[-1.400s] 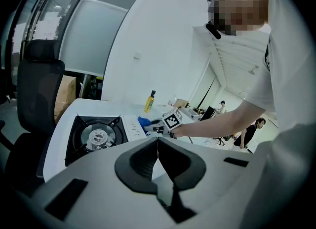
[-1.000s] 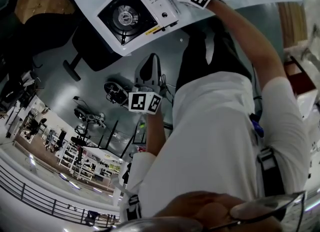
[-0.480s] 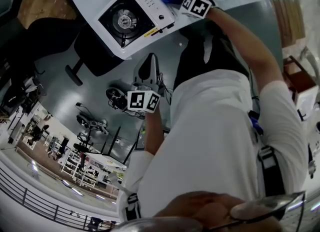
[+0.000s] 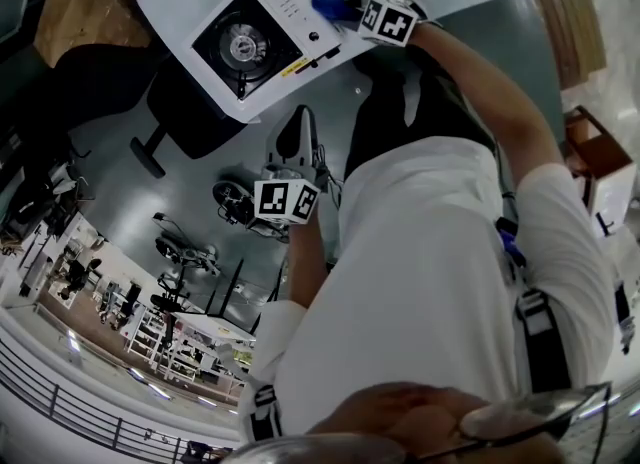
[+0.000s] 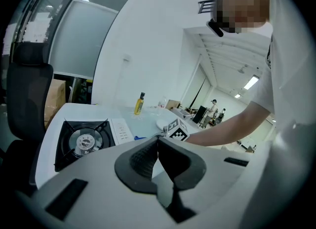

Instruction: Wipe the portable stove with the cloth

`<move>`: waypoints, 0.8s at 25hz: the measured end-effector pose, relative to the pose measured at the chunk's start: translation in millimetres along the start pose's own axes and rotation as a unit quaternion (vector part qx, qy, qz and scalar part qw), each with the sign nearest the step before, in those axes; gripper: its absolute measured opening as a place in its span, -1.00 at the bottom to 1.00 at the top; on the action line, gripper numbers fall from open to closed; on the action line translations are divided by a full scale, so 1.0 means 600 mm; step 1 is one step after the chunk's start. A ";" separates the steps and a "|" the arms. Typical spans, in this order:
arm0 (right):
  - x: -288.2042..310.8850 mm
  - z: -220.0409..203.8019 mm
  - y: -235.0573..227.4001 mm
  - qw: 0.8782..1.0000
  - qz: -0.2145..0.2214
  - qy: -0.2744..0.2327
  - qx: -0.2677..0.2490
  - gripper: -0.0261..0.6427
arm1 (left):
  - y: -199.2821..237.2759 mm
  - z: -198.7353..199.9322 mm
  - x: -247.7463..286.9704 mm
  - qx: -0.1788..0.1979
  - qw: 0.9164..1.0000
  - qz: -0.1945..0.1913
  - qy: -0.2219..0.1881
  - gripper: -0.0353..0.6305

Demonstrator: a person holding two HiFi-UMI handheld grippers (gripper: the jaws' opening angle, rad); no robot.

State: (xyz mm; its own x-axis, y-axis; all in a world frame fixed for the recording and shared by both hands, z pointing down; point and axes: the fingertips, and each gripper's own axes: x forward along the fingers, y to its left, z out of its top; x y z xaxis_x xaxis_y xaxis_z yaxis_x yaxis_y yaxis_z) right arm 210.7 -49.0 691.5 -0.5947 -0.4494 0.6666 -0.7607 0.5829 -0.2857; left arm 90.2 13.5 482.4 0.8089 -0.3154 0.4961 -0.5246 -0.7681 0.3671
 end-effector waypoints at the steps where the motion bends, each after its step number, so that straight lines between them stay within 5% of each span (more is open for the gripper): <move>1: -0.003 -0.001 0.004 1.000 0.002 0.002 0.000 -0.57 | -0.001 0.002 -0.001 0.000 1.000 0.000 -0.001 -0.80; 20: -0.028 -0.049 0.060 0.999 -0.007 0.012 0.052 -0.57 | -0.004 0.008 -0.006 -0.001 1.000 -0.013 -0.009 -0.80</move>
State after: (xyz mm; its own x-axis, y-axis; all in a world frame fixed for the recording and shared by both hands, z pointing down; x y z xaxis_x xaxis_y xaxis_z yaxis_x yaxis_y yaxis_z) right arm 200.9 -1.0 690.3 -0.5780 -0.4399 0.6873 -0.7929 0.5020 -0.3454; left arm 89.8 13.6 475.8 0.8272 -0.3058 0.4715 -0.5038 -0.7752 0.3812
